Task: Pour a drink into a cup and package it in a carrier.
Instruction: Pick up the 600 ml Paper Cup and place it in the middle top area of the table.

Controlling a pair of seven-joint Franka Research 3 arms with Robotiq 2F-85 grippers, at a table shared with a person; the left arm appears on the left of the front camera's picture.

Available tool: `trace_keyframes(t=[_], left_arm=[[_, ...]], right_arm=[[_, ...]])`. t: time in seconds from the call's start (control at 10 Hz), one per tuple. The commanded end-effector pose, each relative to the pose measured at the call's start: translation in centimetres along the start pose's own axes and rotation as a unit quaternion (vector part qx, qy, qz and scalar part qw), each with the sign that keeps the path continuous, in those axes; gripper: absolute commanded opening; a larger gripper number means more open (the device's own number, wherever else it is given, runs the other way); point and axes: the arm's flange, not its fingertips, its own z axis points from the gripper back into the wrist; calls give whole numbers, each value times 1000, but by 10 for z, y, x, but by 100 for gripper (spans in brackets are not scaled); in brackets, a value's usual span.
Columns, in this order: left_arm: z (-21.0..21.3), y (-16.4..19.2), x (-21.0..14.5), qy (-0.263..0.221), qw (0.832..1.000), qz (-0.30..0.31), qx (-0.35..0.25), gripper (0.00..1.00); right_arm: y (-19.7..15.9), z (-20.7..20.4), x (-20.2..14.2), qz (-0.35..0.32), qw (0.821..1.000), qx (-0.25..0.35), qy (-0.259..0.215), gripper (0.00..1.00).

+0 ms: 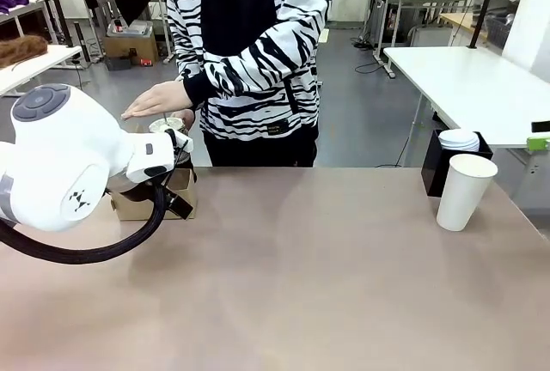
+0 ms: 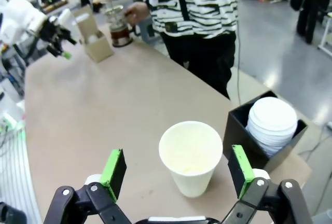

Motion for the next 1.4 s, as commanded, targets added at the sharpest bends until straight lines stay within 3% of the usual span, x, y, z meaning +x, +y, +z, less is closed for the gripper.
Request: trace_keyframes(t=[0.0, 0.3, 0.5, 1.3], left_arm=[[0, 0, 0, -1, 1000, 0, -1, 100], [0, 0, 0, -1, 1000, 0, -1, 100], [0, 0, 0, -1, 1000, 0, -1, 100], [0, 0, 0, -1, 1000, 0, -1, 100]], right_arm=[[-40, 5, -41, 0, 998, -4, -64, 100], [-70, -11, -119, 8, 987, 34, -154, 100], [-70, -45, -153, 9, 983, 52, -178, 100], [-51, -99, -175, 37, 983, 27, -177, 100]])
